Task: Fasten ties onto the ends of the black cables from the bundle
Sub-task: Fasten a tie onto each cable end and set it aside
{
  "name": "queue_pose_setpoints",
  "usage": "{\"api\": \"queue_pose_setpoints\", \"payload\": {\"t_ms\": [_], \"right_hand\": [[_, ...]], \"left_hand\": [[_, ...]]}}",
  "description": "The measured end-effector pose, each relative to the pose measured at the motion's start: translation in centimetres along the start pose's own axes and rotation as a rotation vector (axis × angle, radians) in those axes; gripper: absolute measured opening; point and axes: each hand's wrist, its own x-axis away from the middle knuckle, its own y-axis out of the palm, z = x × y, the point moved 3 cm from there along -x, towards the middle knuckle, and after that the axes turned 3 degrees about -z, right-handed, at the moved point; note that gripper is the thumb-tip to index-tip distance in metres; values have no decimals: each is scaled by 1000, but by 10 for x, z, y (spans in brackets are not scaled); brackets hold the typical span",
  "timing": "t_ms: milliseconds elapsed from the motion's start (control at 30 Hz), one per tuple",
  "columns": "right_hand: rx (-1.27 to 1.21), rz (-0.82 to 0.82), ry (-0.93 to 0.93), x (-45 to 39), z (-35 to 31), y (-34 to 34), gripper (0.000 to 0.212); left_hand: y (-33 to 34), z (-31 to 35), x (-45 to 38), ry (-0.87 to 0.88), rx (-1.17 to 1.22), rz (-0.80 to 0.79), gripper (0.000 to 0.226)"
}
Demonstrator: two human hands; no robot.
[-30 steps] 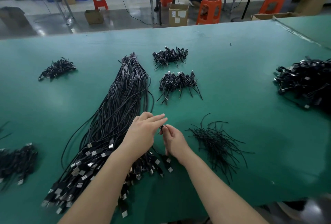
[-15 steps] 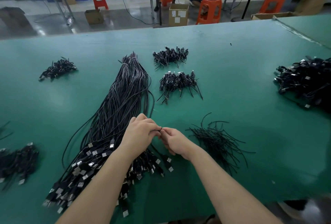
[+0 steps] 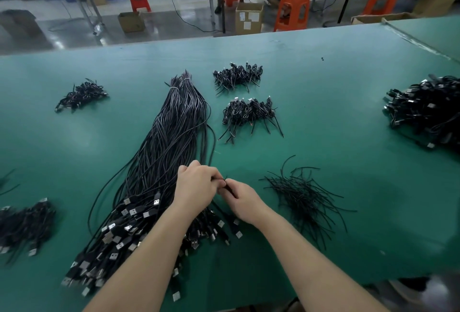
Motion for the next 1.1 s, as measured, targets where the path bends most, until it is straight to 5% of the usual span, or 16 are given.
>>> {"api": "queue_pose_setpoints", "payload": {"t_ms": [433, 700, 1100], "right_hand": [[48, 100, -75, -1, 2, 7, 35], [-60, -74, -35, -4, 1, 1, 23], [53, -258, -35, -3, -22, -16, 22]], "left_hand": [[-7, -2, 14, 75, 0, 9, 6], [-20, -7, 17, 162, 16, -157, 15], [-39, 13, 23, 340, -91, -117, 21]]}}
